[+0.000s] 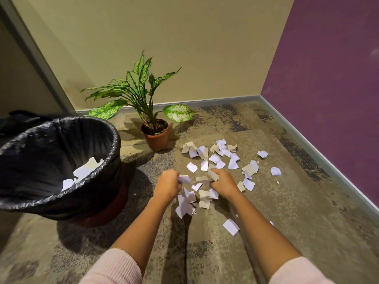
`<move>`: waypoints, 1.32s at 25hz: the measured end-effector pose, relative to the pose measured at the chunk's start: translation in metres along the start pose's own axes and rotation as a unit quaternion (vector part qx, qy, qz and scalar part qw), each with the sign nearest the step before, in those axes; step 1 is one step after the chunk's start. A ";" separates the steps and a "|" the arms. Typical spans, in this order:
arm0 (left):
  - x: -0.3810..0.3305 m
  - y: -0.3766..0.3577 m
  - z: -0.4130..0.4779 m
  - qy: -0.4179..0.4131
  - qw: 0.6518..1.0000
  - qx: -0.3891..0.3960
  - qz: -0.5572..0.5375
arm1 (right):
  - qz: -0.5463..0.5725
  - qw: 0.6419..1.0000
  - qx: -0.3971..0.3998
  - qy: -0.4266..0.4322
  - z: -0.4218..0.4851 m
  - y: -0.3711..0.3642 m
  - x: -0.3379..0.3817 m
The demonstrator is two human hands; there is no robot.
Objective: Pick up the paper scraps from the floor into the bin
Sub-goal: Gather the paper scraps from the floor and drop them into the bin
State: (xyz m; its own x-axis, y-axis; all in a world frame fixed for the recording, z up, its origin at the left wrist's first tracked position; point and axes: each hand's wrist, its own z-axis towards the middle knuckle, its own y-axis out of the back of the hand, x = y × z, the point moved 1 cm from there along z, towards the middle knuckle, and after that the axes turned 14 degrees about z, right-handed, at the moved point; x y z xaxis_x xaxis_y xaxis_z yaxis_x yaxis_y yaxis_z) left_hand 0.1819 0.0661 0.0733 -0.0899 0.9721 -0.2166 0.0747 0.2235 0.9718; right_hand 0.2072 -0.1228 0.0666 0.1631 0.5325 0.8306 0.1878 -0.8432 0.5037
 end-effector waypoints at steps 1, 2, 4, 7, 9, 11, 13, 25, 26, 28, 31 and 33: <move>0.003 0.011 0.001 0.001 1.000 -0.013 0.004 | 0.004 1.000 -0.005 0.015 -0.002 0.001 0.014; 0.005 0.023 0.002 0.005 1.000 -0.027 0.007 | 0.011 1.000 -0.005 0.026 -0.003 0.000 0.029; 0.011 0.047 0.002 0.013 0.998 -0.059 0.015 | 0.040 0.998 0.002 0.040 -0.003 -0.003 0.057; 0.022 0.086 -0.001 0.008 0.994 -0.108 0.031 | 0.096 0.994 -0.004 0.048 -0.003 -0.009 0.101; 0.029 0.113 -0.002 0.005 0.990 -0.134 0.038 | 0.133 0.989 -0.015 0.061 -0.004 -0.012 0.130; 0.041 0.143 -0.004 0.018 0.986 -0.155 0.049 | 0.149 0.986 -0.010 0.079 -0.007 -0.017 0.163; 0.057 0.171 -0.007 0.044 0.983 -0.169 0.047 | 0.158 0.983 -0.002 0.095 -0.006 -0.023 0.194; 0.188 0.230 -0.023 0.154 0.965 -0.208 0.038 | 0.092 0.978 0.080 0.168 0.001 -0.128 0.310; 0.197 0.229 -0.025 0.161 0.965 -0.205 0.039 | 0.071 0.980 0.083 0.168 0.004 -0.139 0.313; 0.213 0.224 -0.029 0.173 0.965 -0.194 0.037 | 0.037 0.983 0.084 0.156 0.009 -0.161 0.317; 0.231 0.213 -0.034 0.193 0.965 -0.176 0.034 | 0.005 0.983 0.100 0.156 0.011 -0.188 0.319; 0.240 0.207 -0.035 0.206 0.964 -0.163 0.035 | -0.009 0.980 0.113 0.162 0.010 -0.197 0.317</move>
State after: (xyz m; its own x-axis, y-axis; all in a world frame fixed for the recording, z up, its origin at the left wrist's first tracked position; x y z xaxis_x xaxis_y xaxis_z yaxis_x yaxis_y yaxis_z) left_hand 0.1405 0.3432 0.2255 -0.4884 0.8580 -0.1592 -0.2159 0.0579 0.9747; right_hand 0.2319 0.2129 0.2283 -0.1516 0.4656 0.8719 0.4027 -0.7765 0.4846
